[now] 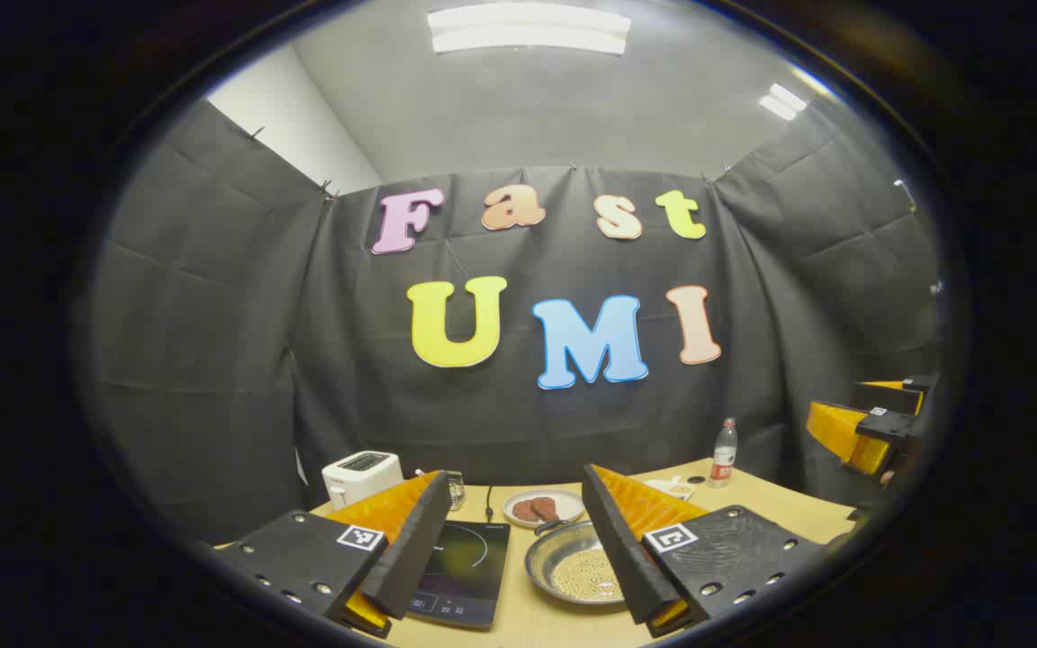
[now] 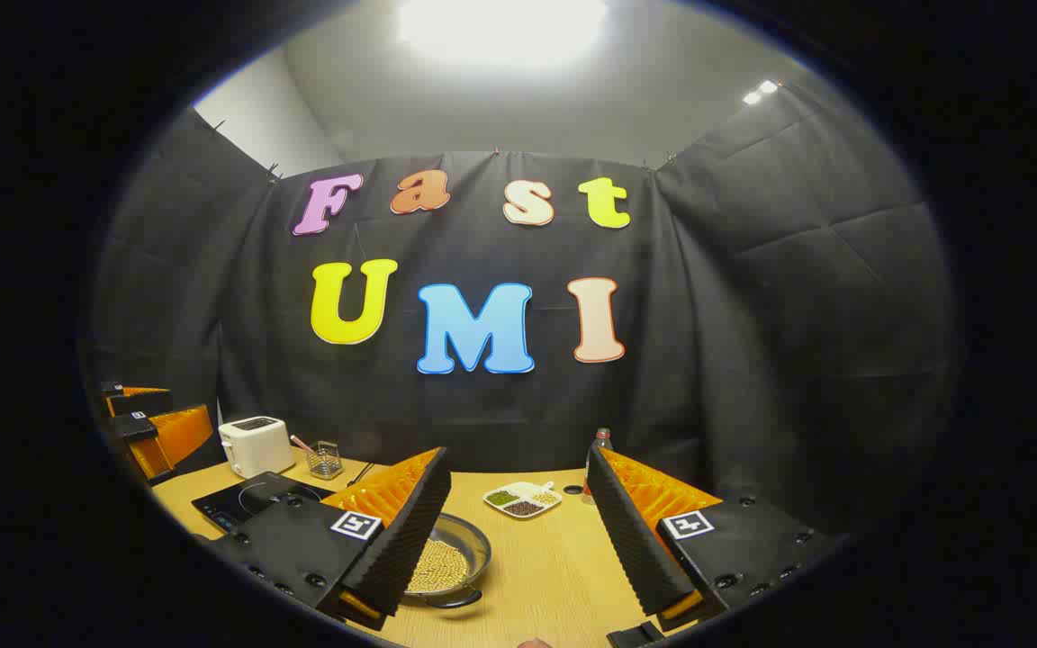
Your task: First push the handle of the pot to place it horizontally, then grasp the pot with both hands and set it on the induction cooktop.
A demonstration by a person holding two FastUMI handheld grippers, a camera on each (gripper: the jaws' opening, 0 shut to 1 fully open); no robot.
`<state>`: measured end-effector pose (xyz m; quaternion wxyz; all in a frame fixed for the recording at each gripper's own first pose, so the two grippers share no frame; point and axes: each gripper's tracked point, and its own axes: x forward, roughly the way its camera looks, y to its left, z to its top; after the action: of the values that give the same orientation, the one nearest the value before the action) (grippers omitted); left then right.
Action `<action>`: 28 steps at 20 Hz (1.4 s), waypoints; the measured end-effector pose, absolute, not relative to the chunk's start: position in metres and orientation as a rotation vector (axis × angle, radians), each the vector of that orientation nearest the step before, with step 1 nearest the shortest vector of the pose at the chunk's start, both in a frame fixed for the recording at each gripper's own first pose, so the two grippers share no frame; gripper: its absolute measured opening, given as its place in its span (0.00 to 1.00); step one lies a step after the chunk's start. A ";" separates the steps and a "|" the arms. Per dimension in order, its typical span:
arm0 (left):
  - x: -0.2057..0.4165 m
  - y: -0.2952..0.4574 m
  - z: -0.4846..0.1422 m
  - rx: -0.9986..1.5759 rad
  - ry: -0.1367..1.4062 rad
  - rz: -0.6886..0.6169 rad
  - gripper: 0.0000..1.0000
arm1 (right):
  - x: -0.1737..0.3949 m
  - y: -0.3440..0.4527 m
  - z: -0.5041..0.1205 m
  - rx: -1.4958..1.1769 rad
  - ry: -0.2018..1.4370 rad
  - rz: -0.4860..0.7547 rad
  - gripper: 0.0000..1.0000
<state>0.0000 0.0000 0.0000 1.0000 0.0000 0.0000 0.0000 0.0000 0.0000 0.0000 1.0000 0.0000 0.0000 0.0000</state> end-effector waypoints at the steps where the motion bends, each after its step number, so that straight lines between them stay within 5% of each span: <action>1: 0.001 0.001 0.002 0.000 -0.003 0.006 0.87 | 0.002 0.002 -0.002 -0.013 -0.002 0.004 0.97; 25: 0.008 0.000 0.001 0.012 -0.006 0.038 0.87 | 0.012 -0.001 0.000 -0.019 0.003 0.014 0.97; 28: 0.009 0.005 0.003 0.016 -0.016 0.048 0.86 | 0.014 0.003 0.001 -0.023 0.002 0.017 0.90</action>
<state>0.0091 0.0054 0.0034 0.9996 0.0078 -0.0081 0.0241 0.0141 0.0028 0.0005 0.9999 -0.0114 0.0011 0.0085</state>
